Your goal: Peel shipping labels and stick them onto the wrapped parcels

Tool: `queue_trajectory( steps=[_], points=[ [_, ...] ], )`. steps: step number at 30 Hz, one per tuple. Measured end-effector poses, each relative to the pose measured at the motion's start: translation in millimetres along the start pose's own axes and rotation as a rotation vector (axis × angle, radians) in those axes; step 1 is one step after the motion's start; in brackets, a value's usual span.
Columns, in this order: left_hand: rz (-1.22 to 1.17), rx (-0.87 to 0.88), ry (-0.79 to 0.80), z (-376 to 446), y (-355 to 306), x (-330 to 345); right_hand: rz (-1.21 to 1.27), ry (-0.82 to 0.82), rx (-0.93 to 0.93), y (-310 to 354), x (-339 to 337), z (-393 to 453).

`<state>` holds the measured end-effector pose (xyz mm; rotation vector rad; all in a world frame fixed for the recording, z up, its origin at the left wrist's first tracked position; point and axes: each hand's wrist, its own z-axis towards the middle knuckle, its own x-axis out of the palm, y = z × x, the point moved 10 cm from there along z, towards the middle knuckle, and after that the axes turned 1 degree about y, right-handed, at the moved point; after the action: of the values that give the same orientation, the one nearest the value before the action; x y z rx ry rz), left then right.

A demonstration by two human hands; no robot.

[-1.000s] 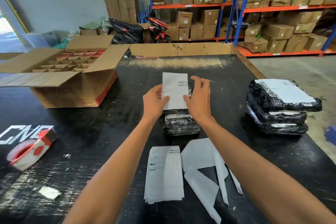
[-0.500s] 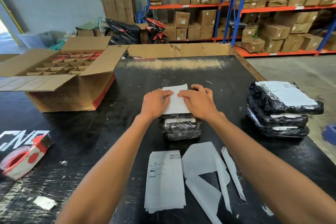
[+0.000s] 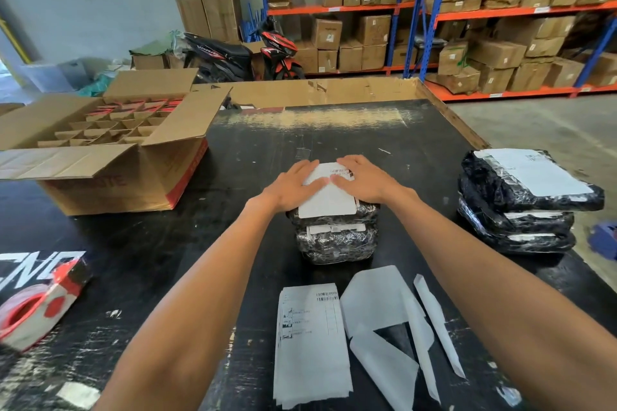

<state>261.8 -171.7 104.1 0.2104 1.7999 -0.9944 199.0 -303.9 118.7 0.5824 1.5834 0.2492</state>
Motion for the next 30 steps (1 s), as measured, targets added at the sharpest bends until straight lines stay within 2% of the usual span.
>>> queue_trajectory(
  steps=[3,6,12,14,15,17,19,21,22,25,30],
  points=[
    [-0.128,0.041,0.123,-13,1,8,0.141,0.083,-0.084,-3,1,-16],
    [-0.128,0.053,0.197,-20,5,13,0.176,0.152,-0.153,-5,4,-29],
    [-0.07,0.086,0.176,-24,8,14,0.14,0.167,-0.184,-10,12,-38],
    [-0.091,0.075,0.178,-25,13,16,0.197,0.16,-0.172,-13,13,-41],
    [-0.148,0.068,0.186,-27,16,17,0.281,0.153,-0.158,-16,11,-43],
    [-0.487,0.037,0.185,-31,20,18,0.564,0.115,-0.065,-26,8,-43],
    [-0.871,-0.028,0.069,-30,22,18,0.769,-0.01,0.152,-46,8,-39],
    [-1.061,-0.175,-0.088,-23,31,24,0.831,-0.11,0.375,-56,13,-41],
    [-1.128,-0.244,-0.142,-21,34,31,0.838,-0.131,0.43,-55,17,-41],
    [-1.228,-0.336,-0.229,-15,49,46,0.824,-0.203,0.472,-42,16,-41],
    [-1.246,-0.221,-0.381,-31,32,35,0.757,-0.387,0.482,-43,18,-47]
  ],
)
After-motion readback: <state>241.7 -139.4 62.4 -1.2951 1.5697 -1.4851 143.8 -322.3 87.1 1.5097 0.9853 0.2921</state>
